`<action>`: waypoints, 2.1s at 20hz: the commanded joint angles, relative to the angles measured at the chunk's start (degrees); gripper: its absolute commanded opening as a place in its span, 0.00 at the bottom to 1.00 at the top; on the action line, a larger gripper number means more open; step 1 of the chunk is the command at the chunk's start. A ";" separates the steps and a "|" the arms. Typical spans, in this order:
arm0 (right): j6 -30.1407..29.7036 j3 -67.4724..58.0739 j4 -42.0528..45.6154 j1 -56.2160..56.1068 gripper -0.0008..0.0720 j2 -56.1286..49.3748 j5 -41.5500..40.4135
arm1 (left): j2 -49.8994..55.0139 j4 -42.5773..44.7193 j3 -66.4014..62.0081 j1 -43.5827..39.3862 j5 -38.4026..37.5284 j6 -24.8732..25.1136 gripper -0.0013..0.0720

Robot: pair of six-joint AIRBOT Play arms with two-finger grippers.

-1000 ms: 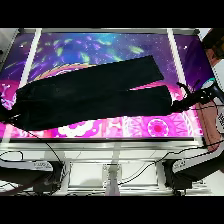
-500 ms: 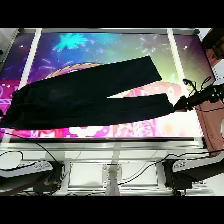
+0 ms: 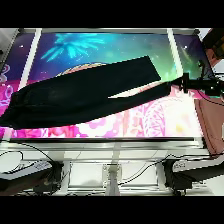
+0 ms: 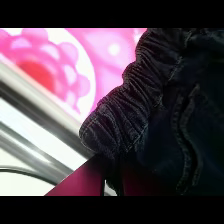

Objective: Fold the clothes and pants, and hang the long-sleeved shirts on hangers.

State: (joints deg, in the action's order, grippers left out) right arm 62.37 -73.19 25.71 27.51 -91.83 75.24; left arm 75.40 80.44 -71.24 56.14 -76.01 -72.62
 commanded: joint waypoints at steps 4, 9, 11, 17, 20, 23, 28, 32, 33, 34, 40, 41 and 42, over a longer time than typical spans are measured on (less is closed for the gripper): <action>1.73 -2.64 -7.26 -8.04 0.04 0.09 -22.53 | -0.48 -20.39 -0.07 6.75 -3.30 4.15 0.10; 7.67 -9.18 -0.44 -14.73 0.04 -0.37 -40.39 | -0.48 -34.75 -0.07 9.07 2.99 4.50 0.10; 9.70 -11.47 2.16 -17.05 0.04 -1.77 -46.36 | -0.39 -40.48 -0.04 8.52 8.37 4.44 0.10; 17.73 -19.34 4.13 -22.80 0.04 -12.61 -55.39 | 2.49 -40.19 -0.04 1.73 20.15 0.83 0.10; 17.86 -24.30 4.15 -24.98 0.04 -18.23 -58.75 | 5.60 -39.89 -0.02 -2.29 24.98 -0.44 0.10; 18.18 -26.95 4.11 -25.75 0.04 -21.53 -60.41 | 9.22 -40.00 -0.02 -3.72 27.67 -1.14 0.10; 18.23 -31.85 3.98 -25.90 0.04 -25.97 -62.23 | 13.51 -40.30 0.00 -5.14 30.58 -1.09 0.10; 17.46 -33.35 5.86 -26.71 0.61 -27.36 -62.88 | 16.33 -41.00 -0.02 -7.28 32.76 -1.07 0.41; 17.49 -33.35 6.99 -26.71 0.86 -27.21 -62.71 | 16.26 -41.16 -0.04 -7.58 33.68 -1.05 0.83; 17.49 -33.35 7.69 -26.40 0.86 -26.88 -62.29 | 15.96 -41.38 -0.07 -7.58 34.80 -1.01 0.96; 17.49 -33.35 10.73 -20.61 0.86 -22.75 -50.93 | 9.40 -41.46 -0.13 -3.32 34.86 6.25 0.97; 17.49 -33.35 12.61 -19.26 0.86 -21.79 -47.04 | 8.02 -41.13 -0.11 -1.86 34.53 6.25 0.97; 17.49 -33.35 14.75 -17.73 0.86 -20.72 -42.62 | 6.75 -39.23 -0.11 -0.46 33.31 6.25 0.97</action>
State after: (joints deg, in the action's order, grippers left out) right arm 79.92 -106.48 36.01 6.48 -114.87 22.06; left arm 85.36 39.16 -71.33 52.77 -41.63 -68.10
